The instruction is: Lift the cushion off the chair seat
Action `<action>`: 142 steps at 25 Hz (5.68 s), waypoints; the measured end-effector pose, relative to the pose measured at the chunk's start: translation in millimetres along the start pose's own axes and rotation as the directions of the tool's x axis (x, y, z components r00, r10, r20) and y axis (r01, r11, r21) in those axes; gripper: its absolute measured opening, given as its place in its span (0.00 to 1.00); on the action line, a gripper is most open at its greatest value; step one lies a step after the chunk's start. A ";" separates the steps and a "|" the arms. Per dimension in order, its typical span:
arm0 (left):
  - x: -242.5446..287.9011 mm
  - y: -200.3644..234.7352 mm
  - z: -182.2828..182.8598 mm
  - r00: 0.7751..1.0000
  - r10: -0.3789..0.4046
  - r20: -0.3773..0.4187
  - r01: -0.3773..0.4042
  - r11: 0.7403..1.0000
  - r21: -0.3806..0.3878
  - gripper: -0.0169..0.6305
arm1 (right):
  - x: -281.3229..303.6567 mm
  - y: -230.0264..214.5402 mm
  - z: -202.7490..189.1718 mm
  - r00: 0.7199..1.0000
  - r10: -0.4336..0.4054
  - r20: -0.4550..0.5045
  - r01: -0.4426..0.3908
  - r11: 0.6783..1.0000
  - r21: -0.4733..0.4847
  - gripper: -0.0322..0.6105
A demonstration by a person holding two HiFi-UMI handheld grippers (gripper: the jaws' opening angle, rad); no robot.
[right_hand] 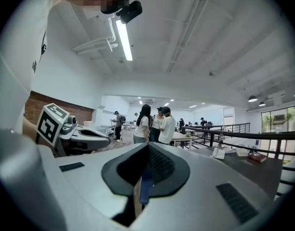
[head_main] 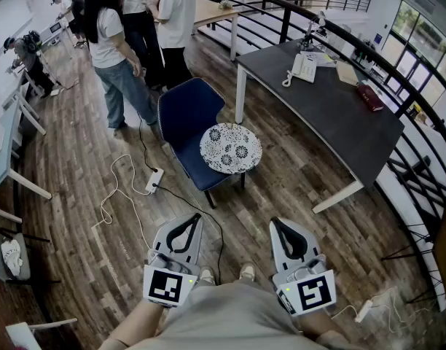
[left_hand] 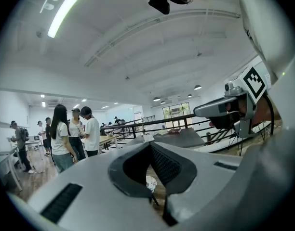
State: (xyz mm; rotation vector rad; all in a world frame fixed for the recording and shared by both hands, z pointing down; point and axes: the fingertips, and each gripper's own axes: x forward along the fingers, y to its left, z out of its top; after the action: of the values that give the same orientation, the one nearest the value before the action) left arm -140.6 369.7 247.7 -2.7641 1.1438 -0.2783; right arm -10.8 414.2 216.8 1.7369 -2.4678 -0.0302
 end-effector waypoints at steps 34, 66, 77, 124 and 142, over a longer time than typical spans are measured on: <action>40.6 -40.7 15.3 0.999 -0.003 -0.034 0.003 1.000 0.004 0.03 | -4.1 -64.5 -29.4 1.000 0.012 0.000 -0.012 0.999 0.045 0.05; 142.1 -26.6 11.1 0.999 0.034 0.020 -0.034 0.999 -0.003 0.03 | 61.5 -144.5 -49.7 0.992 0.067 0.109 -0.072 0.997 0.040 0.05; 220.3 44.4 -0.9 1.000 0.015 -0.001 -0.015 1.000 -0.017 0.03 | 160.4 -174.4 -44.2 0.994 0.072 0.082 -0.076 0.996 0.044 0.05; 403.8 292.4 -20.6 0.980 0.196 -0.035 -0.199 0.951 -0.238 0.03 | 473.0 -258.6 -18.4 0.984 0.180 0.017 -0.180 0.975 0.133 0.05; 447.5 356.8 -145.5 0.913 0.382 -0.145 -0.407 0.881 -0.243 0.08 | 585.0 -243.8 -122.2 0.957 0.279 -0.085 -0.275 0.960 0.057 0.05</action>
State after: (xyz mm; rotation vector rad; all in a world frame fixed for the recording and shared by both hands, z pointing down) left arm -106.4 -206.7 372.0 -2.6623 1.8594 -0.2181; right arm 36.7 -211.3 369.1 1.3569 -2.6351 0.1293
